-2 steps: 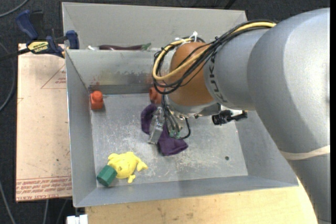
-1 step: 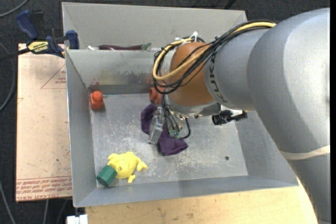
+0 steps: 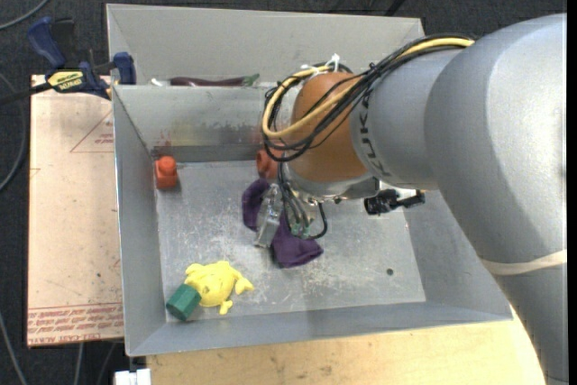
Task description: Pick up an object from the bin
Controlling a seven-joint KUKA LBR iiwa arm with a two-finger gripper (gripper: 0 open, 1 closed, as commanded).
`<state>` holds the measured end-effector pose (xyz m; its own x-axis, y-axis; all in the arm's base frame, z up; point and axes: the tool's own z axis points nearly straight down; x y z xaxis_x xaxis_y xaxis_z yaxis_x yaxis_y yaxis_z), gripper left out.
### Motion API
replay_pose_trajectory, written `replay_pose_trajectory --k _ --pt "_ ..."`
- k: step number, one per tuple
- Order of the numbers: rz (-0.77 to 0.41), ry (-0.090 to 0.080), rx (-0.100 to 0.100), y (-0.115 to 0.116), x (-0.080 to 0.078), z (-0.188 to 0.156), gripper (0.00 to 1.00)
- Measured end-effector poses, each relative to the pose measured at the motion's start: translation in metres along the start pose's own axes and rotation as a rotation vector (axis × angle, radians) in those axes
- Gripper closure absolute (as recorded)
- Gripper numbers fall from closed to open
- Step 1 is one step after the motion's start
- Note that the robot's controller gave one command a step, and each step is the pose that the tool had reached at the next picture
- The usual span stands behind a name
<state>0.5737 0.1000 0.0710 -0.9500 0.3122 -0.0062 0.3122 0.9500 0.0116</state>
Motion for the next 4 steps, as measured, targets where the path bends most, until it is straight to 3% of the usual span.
replay_pose_trajectory --k 4 --pt "0.001 0.000 0.000 -0.0002 -0.0001 0.0000 1.00"
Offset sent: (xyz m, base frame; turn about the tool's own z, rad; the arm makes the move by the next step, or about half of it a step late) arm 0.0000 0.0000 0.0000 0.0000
